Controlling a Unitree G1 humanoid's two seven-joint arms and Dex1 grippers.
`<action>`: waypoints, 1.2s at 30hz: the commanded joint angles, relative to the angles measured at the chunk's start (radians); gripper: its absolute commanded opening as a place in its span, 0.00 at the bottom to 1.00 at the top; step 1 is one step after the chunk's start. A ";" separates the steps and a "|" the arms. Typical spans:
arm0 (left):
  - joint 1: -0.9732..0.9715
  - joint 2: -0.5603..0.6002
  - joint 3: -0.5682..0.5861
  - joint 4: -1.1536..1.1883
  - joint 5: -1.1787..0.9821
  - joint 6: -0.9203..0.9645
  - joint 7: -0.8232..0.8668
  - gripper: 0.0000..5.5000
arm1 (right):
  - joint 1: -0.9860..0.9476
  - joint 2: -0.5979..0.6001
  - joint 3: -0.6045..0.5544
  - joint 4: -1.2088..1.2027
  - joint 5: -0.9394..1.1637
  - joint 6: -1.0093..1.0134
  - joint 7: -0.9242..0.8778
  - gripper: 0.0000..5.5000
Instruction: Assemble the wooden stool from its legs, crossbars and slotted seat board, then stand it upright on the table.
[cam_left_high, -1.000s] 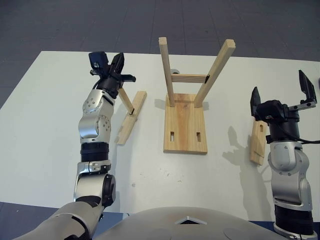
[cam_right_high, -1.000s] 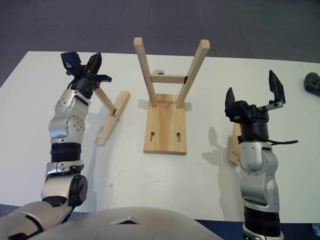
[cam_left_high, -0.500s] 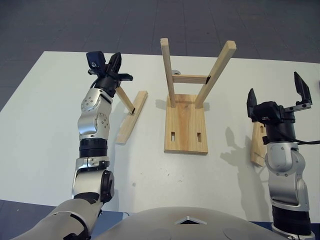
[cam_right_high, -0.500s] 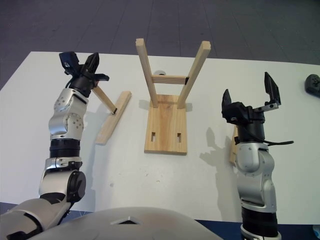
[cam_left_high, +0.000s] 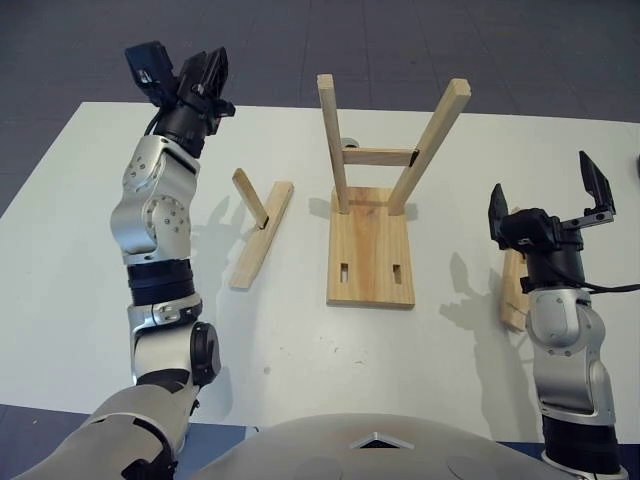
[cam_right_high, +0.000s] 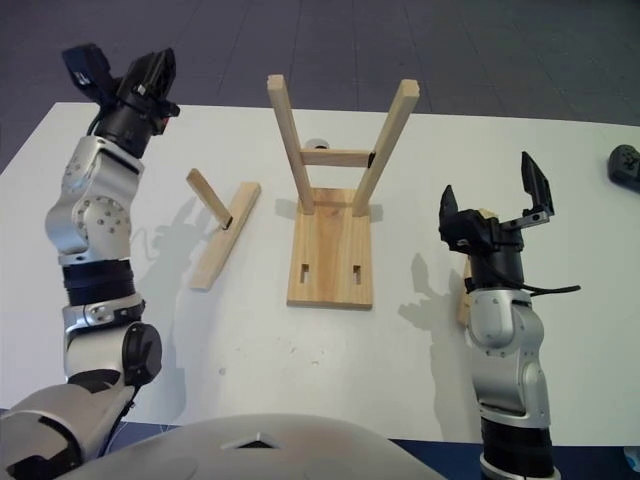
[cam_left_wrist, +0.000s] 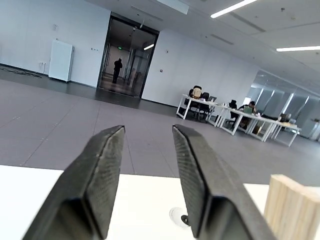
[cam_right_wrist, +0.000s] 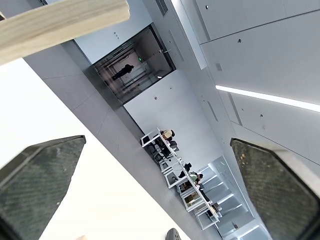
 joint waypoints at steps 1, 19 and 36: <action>0.114 0.100 0.119 -0.110 -0.136 0.190 -0.024 0.48 | 0.063 0.003 -0.040 -0.005 0.000 -0.002 -0.014 0.98; 0.415 0.326 -0.198 -0.245 -0.123 0.503 -0.170 0.98 | 0.170 0.034 -0.080 -0.061 -0.006 0.001 -0.038 0.98; 0.377 0.291 -0.364 -0.135 0.116 0.474 -0.151 0.63 | 0.132 0.028 -0.069 -0.057 -0.007 0.007 -0.022 0.98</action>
